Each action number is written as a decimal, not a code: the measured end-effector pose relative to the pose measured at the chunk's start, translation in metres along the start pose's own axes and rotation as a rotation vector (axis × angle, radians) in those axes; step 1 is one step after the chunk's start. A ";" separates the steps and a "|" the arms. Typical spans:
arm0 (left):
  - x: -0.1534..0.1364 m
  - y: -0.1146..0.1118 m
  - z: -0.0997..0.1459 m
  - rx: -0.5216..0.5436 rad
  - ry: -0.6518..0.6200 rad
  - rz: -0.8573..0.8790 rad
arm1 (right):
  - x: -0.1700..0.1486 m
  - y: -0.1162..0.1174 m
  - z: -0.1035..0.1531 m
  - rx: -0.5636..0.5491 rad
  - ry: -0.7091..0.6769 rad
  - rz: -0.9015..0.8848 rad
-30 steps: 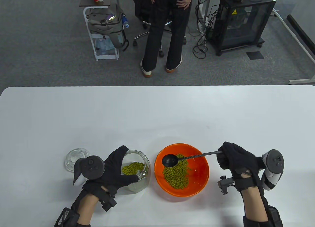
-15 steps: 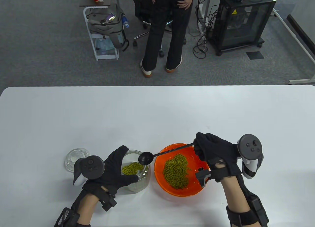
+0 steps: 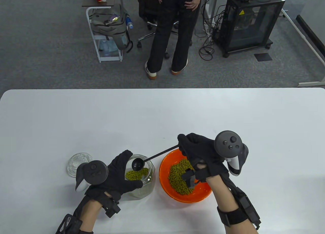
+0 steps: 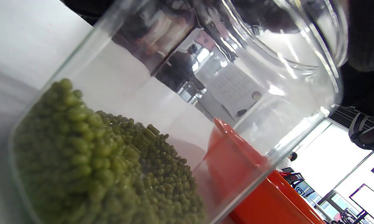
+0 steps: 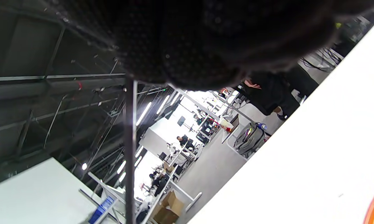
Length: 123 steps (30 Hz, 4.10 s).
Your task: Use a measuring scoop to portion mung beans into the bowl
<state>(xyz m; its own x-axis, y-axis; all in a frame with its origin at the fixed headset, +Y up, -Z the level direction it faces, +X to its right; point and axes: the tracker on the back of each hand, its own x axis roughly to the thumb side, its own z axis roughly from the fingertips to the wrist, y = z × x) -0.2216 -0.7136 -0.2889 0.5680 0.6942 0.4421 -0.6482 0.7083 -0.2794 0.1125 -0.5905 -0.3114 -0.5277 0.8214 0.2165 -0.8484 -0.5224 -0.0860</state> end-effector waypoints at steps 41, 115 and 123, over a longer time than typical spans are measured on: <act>0.000 0.000 0.000 0.000 0.001 -0.004 | -0.017 0.092 -0.008 0.291 0.074 0.089; -0.001 0.000 0.000 0.003 0.003 0.006 | -0.136 -0.077 0.026 -0.009 0.412 -0.438; -0.001 0.000 0.000 0.002 0.003 0.009 | -0.159 -0.109 0.034 -0.065 0.447 -0.416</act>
<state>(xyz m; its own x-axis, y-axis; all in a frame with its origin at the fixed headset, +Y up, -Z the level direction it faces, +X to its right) -0.2225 -0.7145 -0.2894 0.5634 0.7010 0.4372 -0.6546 0.7017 -0.2813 0.2903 -0.6720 -0.3037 -0.1064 0.9773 -0.1833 -0.9804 -0.1339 -0.1445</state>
